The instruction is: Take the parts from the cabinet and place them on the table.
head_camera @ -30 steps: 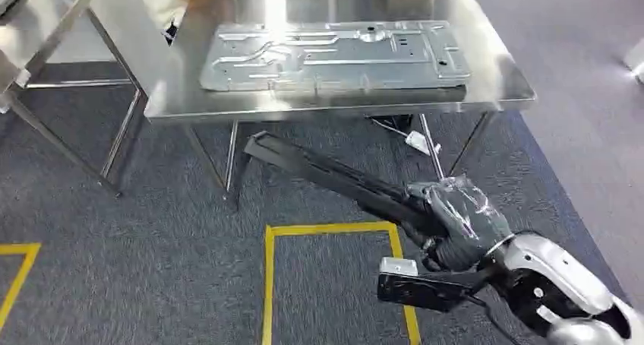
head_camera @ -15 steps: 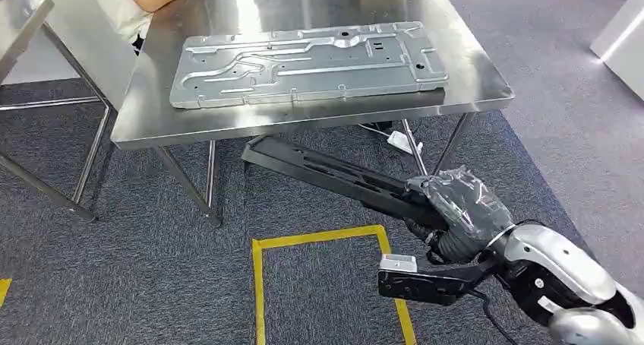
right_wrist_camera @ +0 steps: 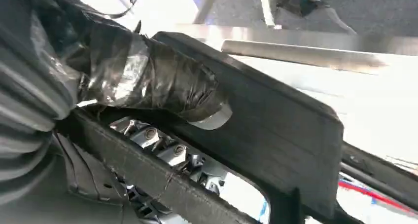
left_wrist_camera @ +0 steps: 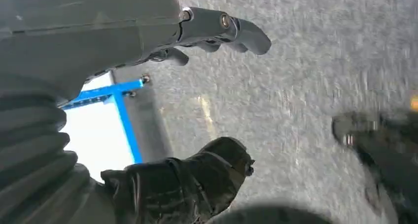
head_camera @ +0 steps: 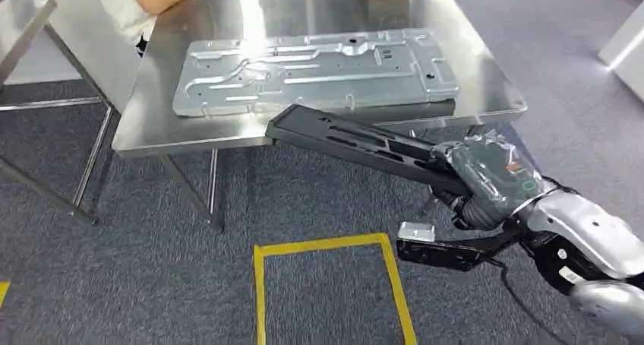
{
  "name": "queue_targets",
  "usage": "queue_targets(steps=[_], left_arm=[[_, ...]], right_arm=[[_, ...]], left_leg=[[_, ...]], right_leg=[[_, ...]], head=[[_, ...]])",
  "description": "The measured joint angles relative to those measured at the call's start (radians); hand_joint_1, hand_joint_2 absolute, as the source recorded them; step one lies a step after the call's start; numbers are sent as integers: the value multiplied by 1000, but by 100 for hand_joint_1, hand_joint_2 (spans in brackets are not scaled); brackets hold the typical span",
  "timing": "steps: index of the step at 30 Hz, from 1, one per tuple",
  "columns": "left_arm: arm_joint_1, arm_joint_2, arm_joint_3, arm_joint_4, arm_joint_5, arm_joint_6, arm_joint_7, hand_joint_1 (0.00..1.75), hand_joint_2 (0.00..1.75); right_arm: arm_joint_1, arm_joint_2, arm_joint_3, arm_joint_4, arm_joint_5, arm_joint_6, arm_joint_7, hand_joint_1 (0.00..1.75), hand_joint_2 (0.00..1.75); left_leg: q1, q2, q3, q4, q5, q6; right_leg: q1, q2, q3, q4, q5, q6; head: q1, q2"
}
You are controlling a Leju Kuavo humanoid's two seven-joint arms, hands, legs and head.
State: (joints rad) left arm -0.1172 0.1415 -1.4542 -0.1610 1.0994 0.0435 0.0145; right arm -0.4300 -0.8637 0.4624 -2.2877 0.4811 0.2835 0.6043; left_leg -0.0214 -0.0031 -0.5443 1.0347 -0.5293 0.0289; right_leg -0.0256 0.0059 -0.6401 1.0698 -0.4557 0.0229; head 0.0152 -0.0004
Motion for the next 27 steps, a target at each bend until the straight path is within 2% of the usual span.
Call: queue_targets(steps=[1,2,3,4,6,7,8,9,10,12,13,15,17,18,19,20,21,22,23,24,25,26,27], left_arm=[[0,0,0,0,0,-1,-1,0,175],[-1,-1,0,0,-1,-1,-3,0,175],[-1,-2,0,0,-1,-1,-5,0,175],[-3,-2,0,0,-1,-1,-8,0,175],[-4,-2,0,0,0,-1,-9,0,175],[-4,-2,0,0,0,-2,-9,0,175],[-3,-2,0,0,0,-2,-9,0,175],[-1,-2,0,0,0,-3,-9,0,175],[2,-2,0,0,0,-4,-8,0,175],[4,-2,0,0,0,-6,-8,0,175],[5,2,-1,0,0,-6,-8,0,175],[0,3,-1,0,0,-9,-9,0,175],[-1,7,-1,0,-2,-9,-9,0,175],[-2,6,-1,0,-2,-9,-9,0,175],[-1,6,-2,0,-2,-9,-10,0,175],[-1,7,-2,0,-2,-9,-10,0,175],[-1,7,-2,0,-2,-9,-11,0,175],[-2,7,-2,0,-3,-10,-11,0,175],[-2,7,-2,0,-3,-9,-12,0,175],[-2,7,-2,0,-6,-9,-12,0,175],[-1,7,-2,0,-8,-9,-11,0,175],[1,6,-2,0,-9,-10,-11,0,175],[1,7,-2,0,-10,-10,-11,0,175]], right_arm=[[-6,-2,0,3,14,14,0,175,175],[-18,-5,0,4,30,27,-2,175,175],[-28,-6,1,5,48,41,-3,175,175],[-38,-6,1,8,70,51,-3,175,175],[-53,-6,7,13,106,68,-3,175,175],[-54,-5,11,16,119,72,-3,175,175],[-54,-4,19,19,130,75,-2,175,175],[-54,-3,27,22,137,77,-2,175,175],[-54,-1,33,24,148,81,-2,175,175],[-57,-1,45,26,181,94,-3,175,175],[-60,0,51,27,209,110,-6,175,175],[-76,4,73,28,323,170,-34,175,175],[-95,5,109,29,506,246,-94,175,175],[-102,5,124,29,573,267,-123,175,175],[-109,7,140,29,620,276,-147,175,175],[-120,8,159,29,652,280,-165,175,175],[-125,10,180,29,681,278,-179,175,175],[-125,11,198,30,697,278,-192,175,175],[-125,11,217,31,709,275,-207,175,175],[-125,13,231,32,719,271,-222,175,175],[-125,15,248,32,729,263,-238,175,175],[-125,16,261,32,734,256,-248,175,175],[-126,19,272,32,741,246,-263,175,175]], left_leg=[[0,0,4,-2,-2,-3],[-1,1,4,-1,-8,-6],[4,0,10,15,-17,-12],[6,0,-11,64,-33,-19],[11,0,-109,223,-83,-28],[12,0,-161,292,-93,-29],[13,0,-195,321,-82,-27],[13,0,-203,300,-43,-23],[13,-1,-189,237,14,-17],[7,-3,-136,66,134,0],[2,-4,-122,60,116,4],[-16,-1,-95,4,101,19],[-19,1,-71,-30,100,28],[-11,-1,-47,-48,101,30],[-11,0,-28,-55,96,37],[-10,0,-17,-58,89,44],[-9,0,-5,-58,79,46],[-8,-1,5,-58,68,47],[-8,-5,18,-57,56,45],[-7,-6,34,-57,44,43],[-5,-9,54,-57,30,40],[-3,-10,73,-56,14,36],[0,-10,94,-53,-5,29]], right_leg=[[2,1,-1,0,-3,-6],[-4,4,6,-2,-4,-12],[-2,3,15,-6,-8,-18],[-2,1,24,-8,-13,-25],[0,1,38,-10,-25,-29],[3,1,45,-10,-32,-30],[4,1,53,-10,-39,-30],[7,3,66,-10,-49,-30],[8,4,80,-11,-59,-30],[8,4,109,-16,-79,-28],[8,4,109,-25,-84,-24],[-2,8,121,-43,-80,-9],[-4,6,132,-37,-63,3],[-9,4,118,-16,-66,5],[-5,1,100,31,-59,5],[-2,0,60,96,-67,5],[-2,0,5,169,-90,8],[-3,0,-40,216,-121,9],[-5,-1,-76,238,-151,14],[-6,-2,-94,227,-158,15],[-7,-3,-95,184,-139,18],[-9,-4,-84,121,-93,24],[-11,-6,-66,42,-19,25]], head=[[-2,0],[0,0],[-1,0],[-9,0],[-10,0],[-9,0],[-10,0],[-9,0],[-9,0],[-9,0],[-5,0],[-9,0],[-9,0],[-10,0],[-4,0],[-5,0],[-2,0],[-3,0],[-3,0],[-3,0],[-3,0],[-3,0],[-3,0]])
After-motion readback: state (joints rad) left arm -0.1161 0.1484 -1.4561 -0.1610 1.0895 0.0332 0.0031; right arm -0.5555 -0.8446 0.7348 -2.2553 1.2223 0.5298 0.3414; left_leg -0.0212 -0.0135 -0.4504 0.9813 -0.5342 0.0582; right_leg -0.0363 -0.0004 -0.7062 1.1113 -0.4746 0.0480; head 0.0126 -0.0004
